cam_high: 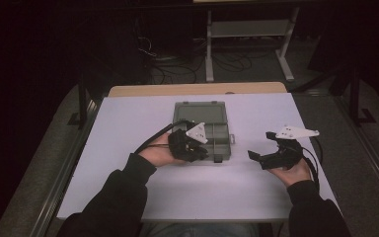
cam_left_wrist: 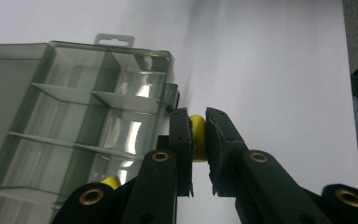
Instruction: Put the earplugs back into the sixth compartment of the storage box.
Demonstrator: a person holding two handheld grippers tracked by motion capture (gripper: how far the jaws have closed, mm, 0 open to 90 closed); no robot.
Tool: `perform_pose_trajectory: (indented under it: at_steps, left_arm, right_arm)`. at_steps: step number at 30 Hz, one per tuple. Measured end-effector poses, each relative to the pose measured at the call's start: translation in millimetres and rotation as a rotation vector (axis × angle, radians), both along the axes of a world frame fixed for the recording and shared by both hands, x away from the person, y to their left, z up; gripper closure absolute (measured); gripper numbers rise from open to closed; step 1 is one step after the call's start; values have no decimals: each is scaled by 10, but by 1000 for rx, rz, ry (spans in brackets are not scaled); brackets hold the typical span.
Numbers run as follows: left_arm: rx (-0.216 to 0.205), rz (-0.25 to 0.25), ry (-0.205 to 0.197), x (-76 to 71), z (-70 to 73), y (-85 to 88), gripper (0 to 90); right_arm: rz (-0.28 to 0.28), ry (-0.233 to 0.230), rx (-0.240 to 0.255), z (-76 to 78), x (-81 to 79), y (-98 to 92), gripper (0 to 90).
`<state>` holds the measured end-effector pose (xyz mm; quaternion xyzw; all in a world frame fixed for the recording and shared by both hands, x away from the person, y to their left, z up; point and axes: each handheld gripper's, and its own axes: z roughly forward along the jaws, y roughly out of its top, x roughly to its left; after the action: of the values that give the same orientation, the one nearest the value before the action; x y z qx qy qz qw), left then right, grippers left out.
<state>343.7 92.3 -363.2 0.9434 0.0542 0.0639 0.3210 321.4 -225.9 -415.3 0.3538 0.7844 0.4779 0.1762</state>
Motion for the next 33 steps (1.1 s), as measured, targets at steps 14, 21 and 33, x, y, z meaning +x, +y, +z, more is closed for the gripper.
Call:
perform_pose_trajectory:
  at_steps: [14,21,33]
  left_arm:
    - [25,68,-30,270,198,126,810]
    - [39,104,-25,371,124,151,810]
    - [96,155,0,546,-160,169,810]
  right_arm:
    - [-2,5,2,-1,2,3,0]
    - [1,4,4,0,2,1,0]
    - [5,2,2,-2,6,0,0]
